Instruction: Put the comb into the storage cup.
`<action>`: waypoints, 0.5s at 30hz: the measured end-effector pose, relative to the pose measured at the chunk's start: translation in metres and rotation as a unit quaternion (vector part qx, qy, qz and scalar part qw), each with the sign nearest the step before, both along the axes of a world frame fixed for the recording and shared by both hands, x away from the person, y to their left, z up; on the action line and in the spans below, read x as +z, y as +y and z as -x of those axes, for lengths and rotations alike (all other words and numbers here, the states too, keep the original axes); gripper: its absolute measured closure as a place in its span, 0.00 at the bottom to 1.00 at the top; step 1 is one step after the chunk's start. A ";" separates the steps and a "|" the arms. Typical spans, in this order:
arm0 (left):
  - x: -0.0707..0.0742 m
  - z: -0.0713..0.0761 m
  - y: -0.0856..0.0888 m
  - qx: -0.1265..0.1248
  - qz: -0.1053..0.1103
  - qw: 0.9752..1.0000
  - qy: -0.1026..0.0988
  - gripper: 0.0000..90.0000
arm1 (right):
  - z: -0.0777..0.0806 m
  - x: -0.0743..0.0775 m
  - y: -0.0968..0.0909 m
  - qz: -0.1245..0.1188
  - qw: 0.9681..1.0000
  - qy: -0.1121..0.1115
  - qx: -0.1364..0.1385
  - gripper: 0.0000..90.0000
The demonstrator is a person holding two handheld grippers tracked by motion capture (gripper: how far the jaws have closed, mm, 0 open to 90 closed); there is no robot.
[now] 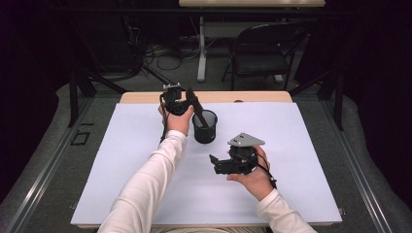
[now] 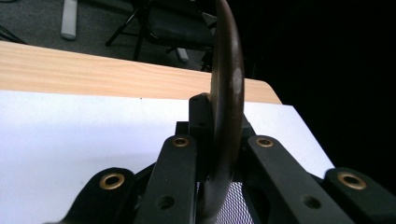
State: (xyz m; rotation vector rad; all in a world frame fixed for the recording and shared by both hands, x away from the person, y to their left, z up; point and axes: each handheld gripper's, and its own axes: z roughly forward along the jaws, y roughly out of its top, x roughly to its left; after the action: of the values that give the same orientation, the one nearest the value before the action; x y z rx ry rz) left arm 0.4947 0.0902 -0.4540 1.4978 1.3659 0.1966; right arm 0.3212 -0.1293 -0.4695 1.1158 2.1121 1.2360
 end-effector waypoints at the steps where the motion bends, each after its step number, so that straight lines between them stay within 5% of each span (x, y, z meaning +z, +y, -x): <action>1: -0.001 0.000 0.001 0.001 0.003 1.000 0.002 0.95 | 0.000 0.000 0.000 -0.001 1.000 0.000 0.000 0.03; 15: -0.007 -0.003 0.013 0.014 0.025 0.999 0.014 0.95 | 0.000 0.000 -0.001 0.001 1.000 0.000 0.000 0.04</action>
State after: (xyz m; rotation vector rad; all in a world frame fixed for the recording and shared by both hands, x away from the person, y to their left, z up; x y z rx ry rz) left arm 0.4972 0.1028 -0.4614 1.4460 1.4046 0.1580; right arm 0.3212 -0.1301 -0.4691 1.1162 2.1127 1.2341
